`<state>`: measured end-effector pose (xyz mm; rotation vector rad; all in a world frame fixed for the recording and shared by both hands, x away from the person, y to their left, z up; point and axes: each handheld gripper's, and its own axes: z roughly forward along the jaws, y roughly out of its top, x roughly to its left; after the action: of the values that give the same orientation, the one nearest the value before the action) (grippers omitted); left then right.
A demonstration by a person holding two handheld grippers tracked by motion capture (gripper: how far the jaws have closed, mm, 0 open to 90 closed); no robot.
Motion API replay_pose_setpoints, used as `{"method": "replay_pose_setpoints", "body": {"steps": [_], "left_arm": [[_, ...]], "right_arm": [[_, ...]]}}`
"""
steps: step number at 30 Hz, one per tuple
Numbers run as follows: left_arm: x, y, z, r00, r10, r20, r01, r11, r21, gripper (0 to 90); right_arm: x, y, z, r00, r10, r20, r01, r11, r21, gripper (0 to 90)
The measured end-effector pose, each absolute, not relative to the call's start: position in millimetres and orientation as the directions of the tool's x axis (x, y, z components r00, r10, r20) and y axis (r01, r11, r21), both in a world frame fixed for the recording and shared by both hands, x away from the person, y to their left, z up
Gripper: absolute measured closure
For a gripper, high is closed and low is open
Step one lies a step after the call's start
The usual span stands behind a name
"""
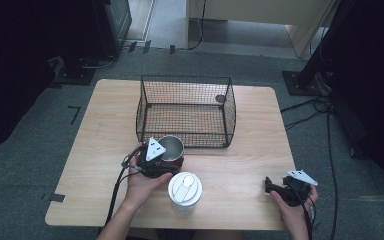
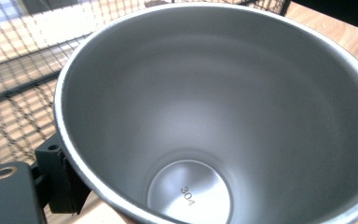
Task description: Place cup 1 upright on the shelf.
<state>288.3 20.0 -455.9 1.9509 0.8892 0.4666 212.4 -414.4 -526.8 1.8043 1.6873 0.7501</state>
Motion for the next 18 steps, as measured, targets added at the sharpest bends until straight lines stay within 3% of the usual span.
{"method": "replay_pose_setpoints", "body": {"steps": [18], "left_arm": [[275.4,32.1,-402.9,0.649,0.761,-0.009,0.294,-0.239,0.925,7.9]], "right_arm": [[212.5,-414.3,-526.8,0.055,0.998,0.028,0.689,-0.058,0.722,4.7]]}}
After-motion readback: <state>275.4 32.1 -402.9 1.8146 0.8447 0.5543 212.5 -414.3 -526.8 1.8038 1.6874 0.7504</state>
